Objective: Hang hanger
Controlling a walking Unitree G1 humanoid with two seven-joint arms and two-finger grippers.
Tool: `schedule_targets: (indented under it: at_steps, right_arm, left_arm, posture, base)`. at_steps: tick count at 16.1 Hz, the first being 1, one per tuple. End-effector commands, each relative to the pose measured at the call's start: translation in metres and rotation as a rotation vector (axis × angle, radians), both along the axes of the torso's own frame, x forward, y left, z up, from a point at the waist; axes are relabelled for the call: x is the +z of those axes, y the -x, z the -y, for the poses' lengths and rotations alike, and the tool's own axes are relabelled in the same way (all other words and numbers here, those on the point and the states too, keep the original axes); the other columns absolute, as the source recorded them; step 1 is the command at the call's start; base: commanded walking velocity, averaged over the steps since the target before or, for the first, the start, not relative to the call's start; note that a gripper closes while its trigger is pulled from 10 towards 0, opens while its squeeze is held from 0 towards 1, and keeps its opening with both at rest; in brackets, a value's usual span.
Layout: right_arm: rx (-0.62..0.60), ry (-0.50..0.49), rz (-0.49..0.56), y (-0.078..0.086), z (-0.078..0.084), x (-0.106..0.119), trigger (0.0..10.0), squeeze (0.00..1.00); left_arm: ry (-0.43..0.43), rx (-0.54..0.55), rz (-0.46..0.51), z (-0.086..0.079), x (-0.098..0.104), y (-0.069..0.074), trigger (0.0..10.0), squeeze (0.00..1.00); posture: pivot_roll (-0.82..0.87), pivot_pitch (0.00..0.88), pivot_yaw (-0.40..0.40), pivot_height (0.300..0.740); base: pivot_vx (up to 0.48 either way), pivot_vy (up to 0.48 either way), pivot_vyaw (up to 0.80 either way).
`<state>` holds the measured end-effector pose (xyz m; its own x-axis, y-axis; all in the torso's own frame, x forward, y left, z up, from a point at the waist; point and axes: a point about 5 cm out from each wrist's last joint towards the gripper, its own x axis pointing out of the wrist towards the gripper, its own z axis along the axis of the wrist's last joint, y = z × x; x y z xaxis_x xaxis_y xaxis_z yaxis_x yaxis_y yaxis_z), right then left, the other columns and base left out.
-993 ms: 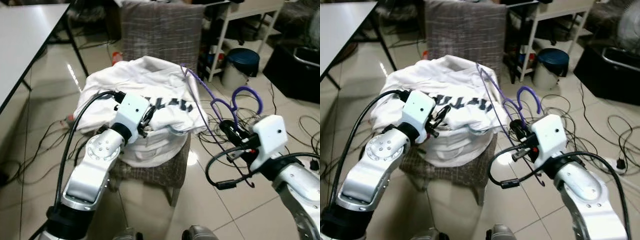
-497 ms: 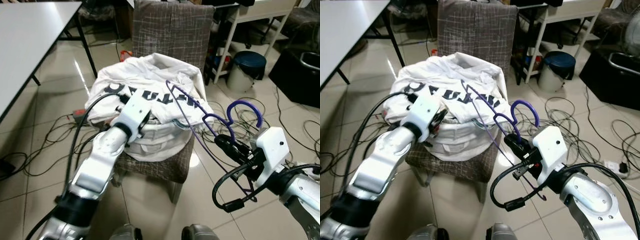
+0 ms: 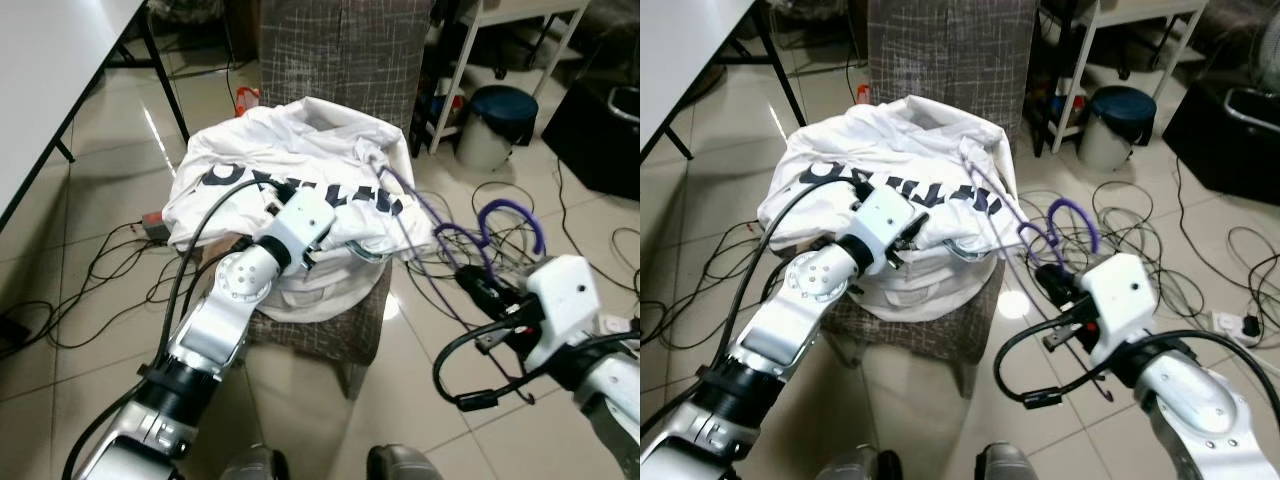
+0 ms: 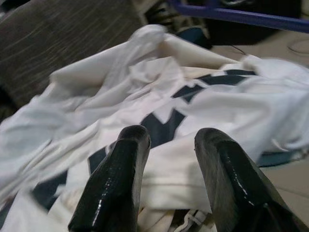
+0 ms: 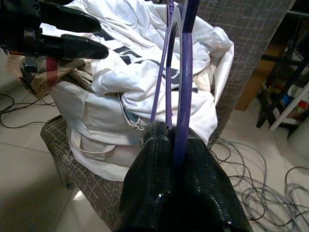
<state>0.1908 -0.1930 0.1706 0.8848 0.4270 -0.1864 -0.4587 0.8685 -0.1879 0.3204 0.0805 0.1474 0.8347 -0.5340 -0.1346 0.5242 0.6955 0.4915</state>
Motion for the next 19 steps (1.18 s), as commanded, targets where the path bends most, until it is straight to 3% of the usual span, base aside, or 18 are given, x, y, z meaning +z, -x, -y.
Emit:
schedule_targets:
  at_steps: [1, 3, 6, 8, 9, 11, 16, 17, 18, 19]
  right_arm:
    - [0.012, -0.002, 0.002, 0.006, 0.0, 0.004, 10.0, 0.0]
    - [0.058, -0.009, -0.011, 0.016, -0.006, 0.005, 10.0, 0.0]
    - [0.067, -0.021, -0.014, 0.019, -0.01, 0.006, 10.0, 0.0]
    - [0.07, -0.029, -0.021, 0.019, -0.011, 0.005, 10.0, 0.0]
    - [0.088, -0.036, -0.036, 0.02, -0.013, 0.005, 10.0, 0.0]
    - [0.145, -0.052, -0.054, 0.022, -0.019, 0.006, 10.0, 0.0]
    - [0.154, -0.045, -0.044, 0.018, -0.019, 0.007, 10.0, 0.0]
    - [0.164, -0.042, -0.051, 0.018, -0.021, 0.007, 10.0, 0.0]
    - [0.166, -0.04, -0.054, 0.018, -0.021, 0.006, 10.0, 0.0]
    - [0.167, -0.041, -0.056, 0.018, -0.021, 0.006, 10.0, 0.0]
  left_arm:
    - [-0.05, 0.024, 0.017, -0.006, 0.001, -0.006, 10.0, 0.0]
    - [-0.014, 0.237, 0.041, -0.034, 0.009, -0.017, 10.0, 0.0]
    - [-0.04, 0.308, 0.028, -0.057, 0.006, -0.011, 10.0, 0.0]
    - [-0.022, 0.246, -0.04, -0.054, -0.005, -0.004, 10.0, 0.0]
    - [0.034, 0.22, -0.102, -0.047, -0.01, 0.001, 10.0, 0.0]
    - [0.031, 0.248, -0.133, -0.047, -0.014, -0.001, 10.0, 0.0]
    - [-0.075, 0.365, -0.037, -0.059, -0.015, -0.015, 10.0, 0.0]
    - [-0.097, 0.366, -0.033, -0.06, -0.015, -0.017, 8.0, 0.0]
    - [-0.104, 0.366, -0.038, -0.061, -0.016, -0.018, 0.0, 0.0]
    - [-0.116, 0.361, -0.044, -0.061, -0.018, -0.019, 0.0, 0.0]
  posture:
    - [-0.21, 0.113, 0.083, 0.74]
    - [-0.22, 0.115, 0.1, 0.74]
    - [-0.23, 0.118, 0.111, 0.74]
    - [-0.22, 0.12, 0.11, 0.74]
    - [-0.22, 0.12, 0.108, 0.74]
    - [-0.22, 0.117, 0.107, 0.74]
    - [-0.21, 0.112, 0.099, 0.74]
    - [-0.21, 0.111, 0.1, 0.74]
    - [-0.21, 0.11, 0.102, 0.74]
    - [-0.21, 0.109, 0.103, 0.74]
  base:
    - [0.0, 0.0, 0.0]
    - [0.0, 0.0, 0.0]
    - [0.0, 0.0, 0.0]
    - [0.0, 0.0, 0.0]
    - [0.0, 0.0, 0.0]
    - [0.0, 0.0, 0.0]
    - [0.0, 0.0, 0.0]
    - [0.0, 0.0, 0.0]
    - [0.0, 0.0, 0.0]
    - [0.0, 0.0, 0.0]
